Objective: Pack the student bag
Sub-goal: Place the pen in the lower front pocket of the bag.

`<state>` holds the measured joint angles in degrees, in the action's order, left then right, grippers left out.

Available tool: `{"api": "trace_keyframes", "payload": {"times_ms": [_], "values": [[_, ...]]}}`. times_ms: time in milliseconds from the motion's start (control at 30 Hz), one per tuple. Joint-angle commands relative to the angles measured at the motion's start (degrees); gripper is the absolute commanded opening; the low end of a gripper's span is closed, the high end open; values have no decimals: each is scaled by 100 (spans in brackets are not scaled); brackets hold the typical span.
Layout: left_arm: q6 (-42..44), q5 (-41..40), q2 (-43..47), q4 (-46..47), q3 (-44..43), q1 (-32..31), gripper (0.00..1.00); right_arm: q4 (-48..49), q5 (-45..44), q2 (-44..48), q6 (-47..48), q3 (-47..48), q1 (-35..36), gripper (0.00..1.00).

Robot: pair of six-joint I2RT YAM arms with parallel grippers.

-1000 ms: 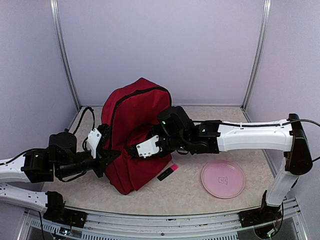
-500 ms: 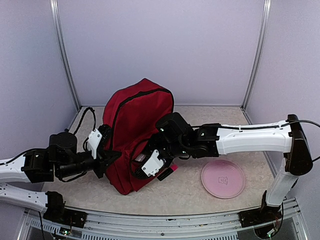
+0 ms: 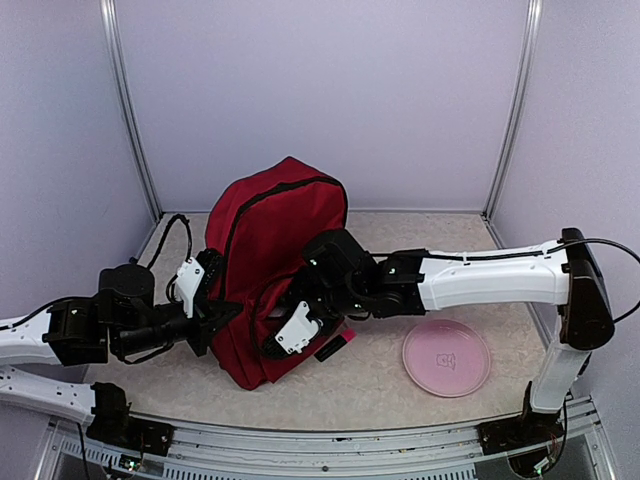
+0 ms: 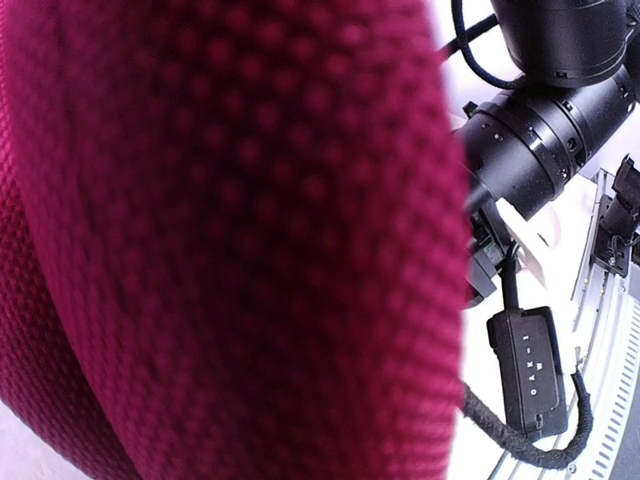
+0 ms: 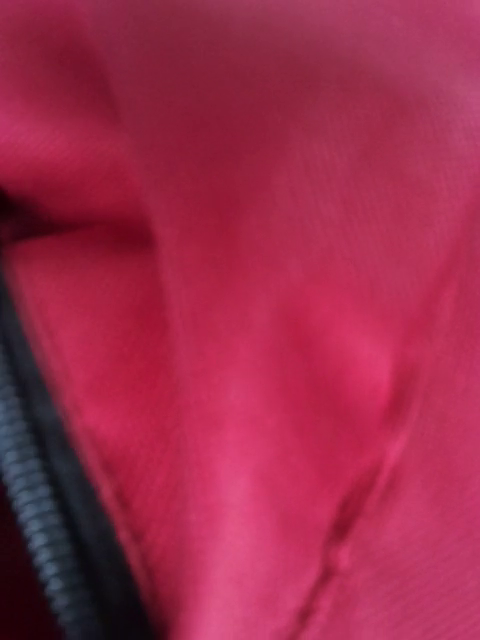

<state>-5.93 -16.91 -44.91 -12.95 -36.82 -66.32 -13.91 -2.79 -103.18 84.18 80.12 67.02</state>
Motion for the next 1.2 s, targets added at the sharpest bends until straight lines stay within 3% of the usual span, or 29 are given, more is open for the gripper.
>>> {"api": "trace_keyframes", "payload": {"times_ms": [0, 233, 433, 633, 767, 933, 1000, 1167], "values": [[29, 117, 79, 339, -238, -47, 0, 231, 3, 366, -696, -221, 56, 50], [38, 93, 99, 351, -238, -55, 0, 714, -82, 1288, -1574, -1060, 48, 53], [41, 102, 102, 334, -247, -43, 0, 755, -611, 1353, -2355, -1058, 12, 51], [4, 39, 333, 383, -199, -52, 0, 394, 596, 1605, -4046, -938, -67, 41], [-12, 82, 544, 487, -149, -48, 0, 593, 679, 1580, -5148, -1123, -156, 41], [-108, 625, 1035, 1129, 244, -26, 0, 1118, 1087, 1920, -6312, -1718, -527, 43], [-191, 668, 1165, 1307, 461, -21, 0, 1170, 798, 1895, -6650, -1809, -571, 44], [-238, 565, 974, 1106, 323, -16, 0, 435, 748, 1269, -6242, -1265, -576, 56]]}}
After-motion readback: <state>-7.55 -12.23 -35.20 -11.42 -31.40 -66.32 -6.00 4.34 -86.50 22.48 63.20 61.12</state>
